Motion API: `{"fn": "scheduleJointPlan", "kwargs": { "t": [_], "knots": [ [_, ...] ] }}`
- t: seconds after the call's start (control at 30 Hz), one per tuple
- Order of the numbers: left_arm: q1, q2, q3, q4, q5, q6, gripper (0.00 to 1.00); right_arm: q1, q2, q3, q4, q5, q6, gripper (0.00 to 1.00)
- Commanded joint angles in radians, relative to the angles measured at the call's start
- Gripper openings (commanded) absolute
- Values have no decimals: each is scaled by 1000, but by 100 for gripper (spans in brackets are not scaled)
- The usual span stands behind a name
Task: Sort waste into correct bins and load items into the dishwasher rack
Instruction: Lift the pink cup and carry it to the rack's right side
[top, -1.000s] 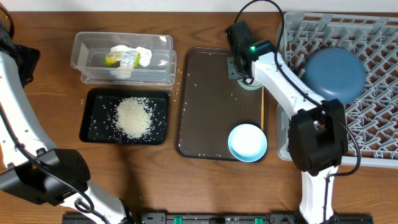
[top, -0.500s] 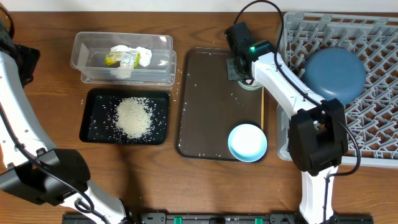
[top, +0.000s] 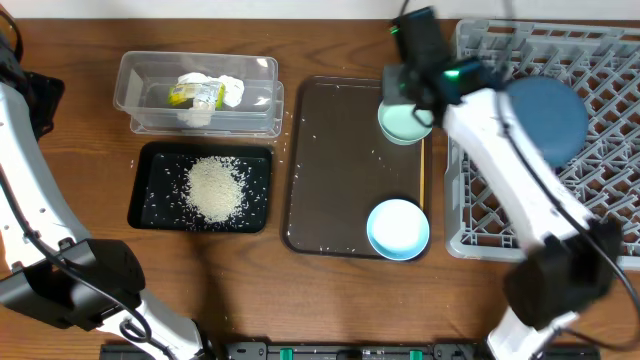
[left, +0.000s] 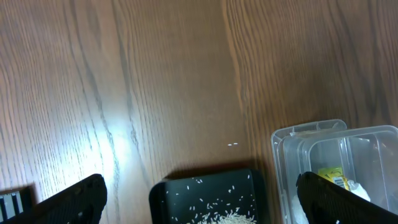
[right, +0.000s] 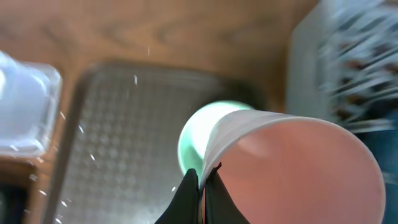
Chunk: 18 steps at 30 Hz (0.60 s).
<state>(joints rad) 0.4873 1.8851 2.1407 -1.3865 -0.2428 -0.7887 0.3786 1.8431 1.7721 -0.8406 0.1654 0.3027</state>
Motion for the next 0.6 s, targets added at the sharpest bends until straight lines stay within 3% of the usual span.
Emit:
{"fn": "scheduleJointPlan", "kwargs": {
  "t": [0.0, 0.2, 0.43, 0.57],
  "knots": [
    [0, 6, 3, -3, -12, -2, 100, -83, -95, 5, -3, 3, -28, 1],
    [0, 6, 3, -3, -12, -2, 100, -345, -186, 5, 0, -217, -103, 1],
    [0, 6, 3, -3, -12, -2, 100, -756, -154, 4, 50, -909, -262, 1],
    [0, 6, 3, -3, -12, -2, 100, -913, -102, 4, 99, -1161, -287, 1]
  ]
}}
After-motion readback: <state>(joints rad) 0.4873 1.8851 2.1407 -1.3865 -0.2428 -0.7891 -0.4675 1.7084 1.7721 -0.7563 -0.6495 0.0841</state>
